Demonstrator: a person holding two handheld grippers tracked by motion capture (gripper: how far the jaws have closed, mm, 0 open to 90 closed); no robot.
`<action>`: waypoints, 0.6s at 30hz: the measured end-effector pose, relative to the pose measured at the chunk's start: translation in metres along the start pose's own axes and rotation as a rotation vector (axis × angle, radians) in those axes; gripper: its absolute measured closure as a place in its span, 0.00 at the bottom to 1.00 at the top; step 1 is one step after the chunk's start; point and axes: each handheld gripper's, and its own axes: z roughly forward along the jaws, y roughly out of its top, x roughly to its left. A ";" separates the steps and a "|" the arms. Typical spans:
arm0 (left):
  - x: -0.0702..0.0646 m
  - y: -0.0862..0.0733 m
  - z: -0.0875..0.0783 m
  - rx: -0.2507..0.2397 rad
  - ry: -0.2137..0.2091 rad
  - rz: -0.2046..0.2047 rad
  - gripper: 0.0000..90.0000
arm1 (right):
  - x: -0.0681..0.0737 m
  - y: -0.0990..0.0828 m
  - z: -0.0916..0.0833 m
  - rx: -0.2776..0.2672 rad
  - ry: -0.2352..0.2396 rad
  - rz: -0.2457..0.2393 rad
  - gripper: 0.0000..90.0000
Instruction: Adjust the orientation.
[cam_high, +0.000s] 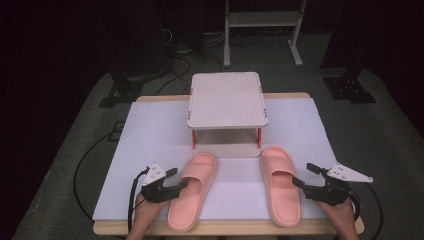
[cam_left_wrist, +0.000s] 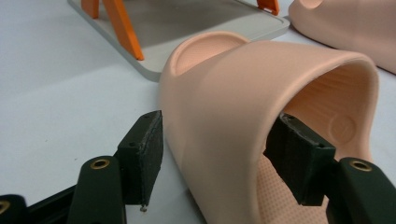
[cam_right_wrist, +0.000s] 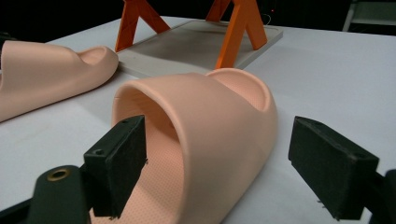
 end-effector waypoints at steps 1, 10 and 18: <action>0.000 0.000 0.000 0.005 0.002 0.004 0.42 | 0.001 0.000 0.002 0.009 -0.002 0.000 0.21; 0.000 0.000 0.001 0.013 -0.026 0.024 0.56 | 0.008 0.000 0.017 0.062 0.002 -0.020 0.28; 0.003 -0.001 0.003 0.025 -0.033 0.015 0.61 | 0.008 -0.002 0.022 0.082 -0.021 -0.026 0.38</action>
